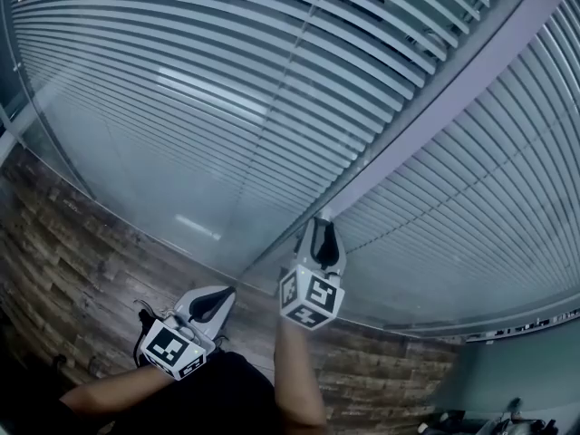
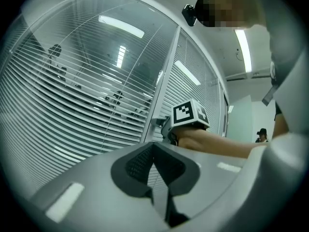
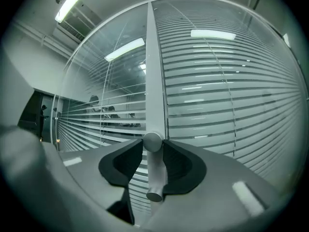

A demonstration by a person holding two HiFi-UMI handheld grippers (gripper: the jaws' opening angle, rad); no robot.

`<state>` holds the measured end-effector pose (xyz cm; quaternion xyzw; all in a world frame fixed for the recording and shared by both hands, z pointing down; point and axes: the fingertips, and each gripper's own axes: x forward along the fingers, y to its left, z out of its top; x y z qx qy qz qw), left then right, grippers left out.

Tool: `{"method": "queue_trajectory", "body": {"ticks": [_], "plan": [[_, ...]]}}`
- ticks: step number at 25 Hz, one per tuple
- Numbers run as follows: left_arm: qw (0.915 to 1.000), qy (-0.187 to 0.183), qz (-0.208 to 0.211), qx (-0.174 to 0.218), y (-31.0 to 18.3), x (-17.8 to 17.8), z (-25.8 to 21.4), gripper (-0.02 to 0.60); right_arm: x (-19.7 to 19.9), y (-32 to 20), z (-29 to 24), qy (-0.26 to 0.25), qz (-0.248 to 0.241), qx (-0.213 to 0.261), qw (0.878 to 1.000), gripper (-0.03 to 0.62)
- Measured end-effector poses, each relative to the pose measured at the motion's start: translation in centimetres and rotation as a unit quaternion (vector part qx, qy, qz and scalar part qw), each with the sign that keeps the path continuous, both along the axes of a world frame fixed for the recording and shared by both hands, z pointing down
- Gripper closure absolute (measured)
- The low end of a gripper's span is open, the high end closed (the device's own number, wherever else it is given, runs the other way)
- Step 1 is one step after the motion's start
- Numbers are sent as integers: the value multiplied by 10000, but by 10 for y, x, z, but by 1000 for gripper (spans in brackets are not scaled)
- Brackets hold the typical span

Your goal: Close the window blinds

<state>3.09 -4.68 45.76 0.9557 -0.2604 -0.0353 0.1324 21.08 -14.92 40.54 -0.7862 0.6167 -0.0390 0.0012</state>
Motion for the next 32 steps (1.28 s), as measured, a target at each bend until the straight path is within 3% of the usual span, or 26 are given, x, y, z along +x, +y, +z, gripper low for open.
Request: {"method": "queue_trajectory", "body": {"ticks": [9, 15, 21, 24, 27, 30, 32], "plan": [[9999, 24, -12, -116, 6, -5, 6, 583, 1, 1, -2, 732, -203, -258, 9968, 460], [10000, -4, 53, -34, 9, 1, 3, 583, 2, 0, -2, 1392, -477, -654, 9869, 459], [10000, -14, 53, -3, 13, 1, 1, 583, -1, 1, -4, 2487, -426, -988, 9626, 462], [9997, -110, 89, 222, 17, 2, -2, 583, -2, 1, -2, 3067, -384, -1188, 9436, 464], [9994, -161, 158, 255, 21, 4, -1, 583, -3, 1, -3, 3402, -416, -1293, 9305, 464], [9996, -108, 150, 209, 22, 4, -2, 583, -5, 2, -3, 3362, -448, -1257, 9323, 461], [9998, -72, 127, 156, 21, 3, -2, 583, -6, 3, -5, 2990, -483, -1119, 9464, 456]]}}
